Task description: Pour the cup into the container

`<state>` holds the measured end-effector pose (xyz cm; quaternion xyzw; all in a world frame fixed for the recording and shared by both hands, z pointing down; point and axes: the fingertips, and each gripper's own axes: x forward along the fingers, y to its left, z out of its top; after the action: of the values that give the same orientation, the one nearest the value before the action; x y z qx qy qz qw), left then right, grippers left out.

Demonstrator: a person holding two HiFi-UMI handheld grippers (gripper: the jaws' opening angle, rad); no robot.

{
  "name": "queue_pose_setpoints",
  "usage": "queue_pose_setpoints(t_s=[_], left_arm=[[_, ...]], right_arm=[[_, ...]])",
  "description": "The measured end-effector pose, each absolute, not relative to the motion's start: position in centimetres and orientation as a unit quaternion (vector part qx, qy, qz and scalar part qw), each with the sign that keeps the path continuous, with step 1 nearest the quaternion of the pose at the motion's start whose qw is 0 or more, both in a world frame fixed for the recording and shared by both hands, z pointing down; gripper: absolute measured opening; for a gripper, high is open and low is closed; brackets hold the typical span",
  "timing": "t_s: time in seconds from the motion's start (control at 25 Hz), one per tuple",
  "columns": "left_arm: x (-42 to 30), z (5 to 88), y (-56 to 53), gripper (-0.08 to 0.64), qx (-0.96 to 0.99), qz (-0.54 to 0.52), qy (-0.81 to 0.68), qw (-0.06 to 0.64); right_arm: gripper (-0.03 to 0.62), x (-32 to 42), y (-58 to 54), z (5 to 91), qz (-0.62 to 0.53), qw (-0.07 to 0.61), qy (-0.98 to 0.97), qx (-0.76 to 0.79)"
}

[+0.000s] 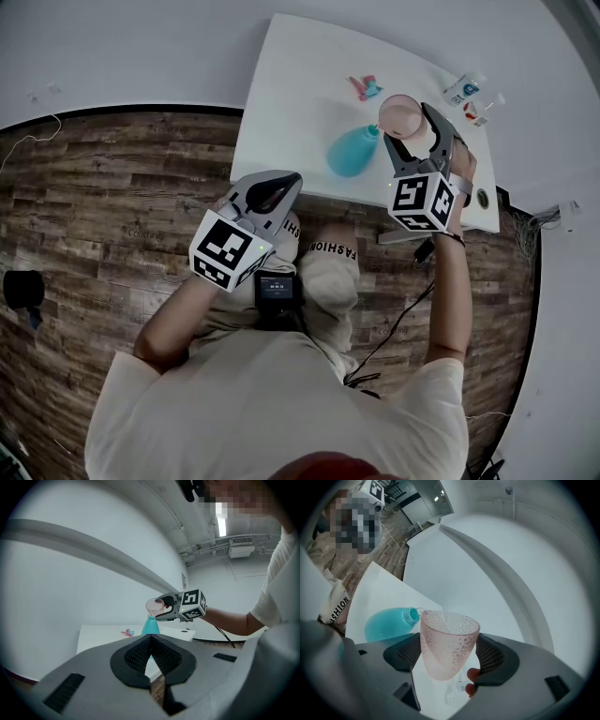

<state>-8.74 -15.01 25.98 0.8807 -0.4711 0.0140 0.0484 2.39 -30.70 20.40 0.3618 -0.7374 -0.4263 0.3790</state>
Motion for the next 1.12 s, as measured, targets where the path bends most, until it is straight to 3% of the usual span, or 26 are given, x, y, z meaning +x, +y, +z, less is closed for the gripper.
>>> queue_pose_setpoints(t_s=[1.12], left_arm=[[-9.36,26.25,-14.46,0.012,0.878,0.012,-0.475,0.051]], right_arm=[[0.370,2.20,-30.28,19.65,-0.461,0.385,-0.708,0.370]])
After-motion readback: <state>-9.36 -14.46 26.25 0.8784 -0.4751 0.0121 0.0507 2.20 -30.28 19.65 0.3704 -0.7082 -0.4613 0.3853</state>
